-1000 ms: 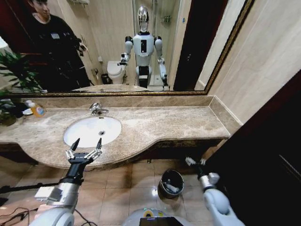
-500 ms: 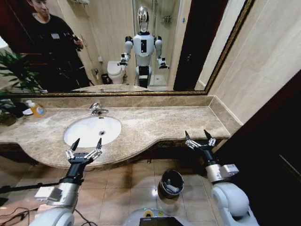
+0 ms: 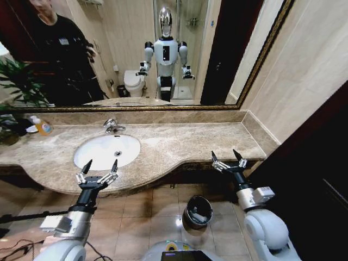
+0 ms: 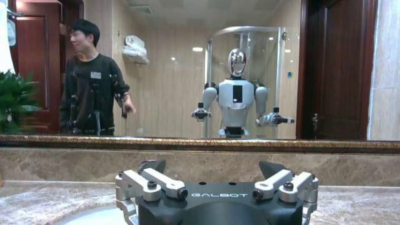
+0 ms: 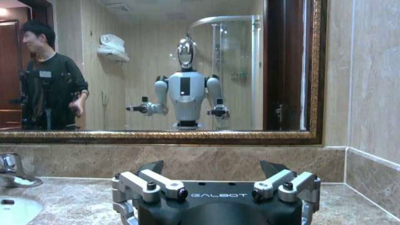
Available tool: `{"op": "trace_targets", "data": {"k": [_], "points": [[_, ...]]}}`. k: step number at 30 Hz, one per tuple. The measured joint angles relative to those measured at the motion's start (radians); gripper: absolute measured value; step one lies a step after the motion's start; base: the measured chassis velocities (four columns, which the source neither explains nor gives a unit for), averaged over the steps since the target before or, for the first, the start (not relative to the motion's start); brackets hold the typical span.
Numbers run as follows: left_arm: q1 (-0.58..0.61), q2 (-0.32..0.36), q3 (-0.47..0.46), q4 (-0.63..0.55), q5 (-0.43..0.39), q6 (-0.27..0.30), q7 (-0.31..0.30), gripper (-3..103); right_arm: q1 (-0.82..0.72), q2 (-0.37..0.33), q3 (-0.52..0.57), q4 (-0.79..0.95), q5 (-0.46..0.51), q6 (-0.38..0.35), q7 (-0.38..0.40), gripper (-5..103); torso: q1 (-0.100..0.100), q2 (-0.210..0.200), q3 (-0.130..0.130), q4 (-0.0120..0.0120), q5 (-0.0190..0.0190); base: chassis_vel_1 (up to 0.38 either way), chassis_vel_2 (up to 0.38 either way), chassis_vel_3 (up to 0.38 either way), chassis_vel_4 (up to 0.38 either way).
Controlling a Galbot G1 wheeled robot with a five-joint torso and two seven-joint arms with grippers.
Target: Pick up the trash from the sink and place it in the trash bin.
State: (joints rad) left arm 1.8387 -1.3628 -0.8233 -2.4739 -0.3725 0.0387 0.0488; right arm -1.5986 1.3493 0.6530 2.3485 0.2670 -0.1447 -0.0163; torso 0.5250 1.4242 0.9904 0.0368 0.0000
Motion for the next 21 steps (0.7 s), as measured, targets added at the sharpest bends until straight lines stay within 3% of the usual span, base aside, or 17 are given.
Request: {"op": "trace_targets", "data": {"k": [21], "points": [[0.0, 0.0, 0.0, 0.0, 0.0, 0.0, 0.0, 100, 0.001, 0.0, 0.0, -0.005, 0.0, 0.004, 0.0, 100, 0.0, 0.0, 0.0, 0.0, 0.0, 0.0, 0.0, 0.0, 0.0]]}}
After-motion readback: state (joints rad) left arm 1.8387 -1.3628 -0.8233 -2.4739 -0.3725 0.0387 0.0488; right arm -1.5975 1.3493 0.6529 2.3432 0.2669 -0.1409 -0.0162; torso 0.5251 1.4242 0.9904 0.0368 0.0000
